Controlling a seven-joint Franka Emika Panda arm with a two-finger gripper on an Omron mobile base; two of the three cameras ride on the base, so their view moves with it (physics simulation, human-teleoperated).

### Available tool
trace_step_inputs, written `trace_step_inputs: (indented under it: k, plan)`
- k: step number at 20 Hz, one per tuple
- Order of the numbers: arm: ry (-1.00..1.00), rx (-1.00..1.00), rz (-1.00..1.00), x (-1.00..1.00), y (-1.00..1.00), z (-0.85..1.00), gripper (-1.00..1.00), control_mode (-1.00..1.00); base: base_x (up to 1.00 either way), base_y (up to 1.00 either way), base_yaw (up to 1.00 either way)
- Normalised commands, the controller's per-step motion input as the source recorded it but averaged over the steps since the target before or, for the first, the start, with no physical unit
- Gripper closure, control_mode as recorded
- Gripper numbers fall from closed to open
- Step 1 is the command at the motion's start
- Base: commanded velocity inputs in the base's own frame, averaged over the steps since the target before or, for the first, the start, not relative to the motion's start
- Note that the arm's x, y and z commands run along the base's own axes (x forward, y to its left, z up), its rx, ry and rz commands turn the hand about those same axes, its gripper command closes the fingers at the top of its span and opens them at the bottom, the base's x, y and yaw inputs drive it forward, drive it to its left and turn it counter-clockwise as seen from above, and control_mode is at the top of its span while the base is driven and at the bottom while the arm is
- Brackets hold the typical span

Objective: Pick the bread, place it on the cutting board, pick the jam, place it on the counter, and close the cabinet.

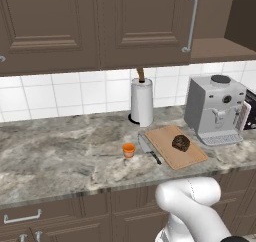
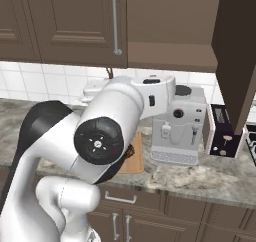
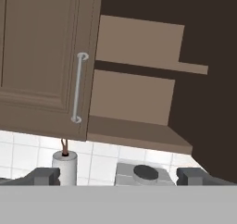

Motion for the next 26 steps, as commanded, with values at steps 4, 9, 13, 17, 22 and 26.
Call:
trace_step_inputs:
  k: [4,9,13,17,22,26]
  plan:
    - [0.0,0.0,0.0,-0.39,-0.13,0.0,-1.0,-1.0,0.0,0.0,0.0]
    - [0.0,0.0,0.0,-0.34,-0.18,0.0,-1.0,-1.0,0.0,0.0,0.0]
    - [0.0,0.0,0.0,-0.27,-0.34,0.0,-1.0,-1.0,0.0,0.0,0.0]
    - [0.0,0.0,0.0,-0.16,-0.37,0.0,-1.0,-1.0,0.0,0.0,0.0]
    - [0.0,0.0,0.0,-0.12,-0.33,0.0,-1.0,-1.0,0.0,0.0,0.0]
    - [0.0,0.0,0.0,-0.15,-0.3,0.0,-1.0,-1.0,0.0,0.0,0.0]
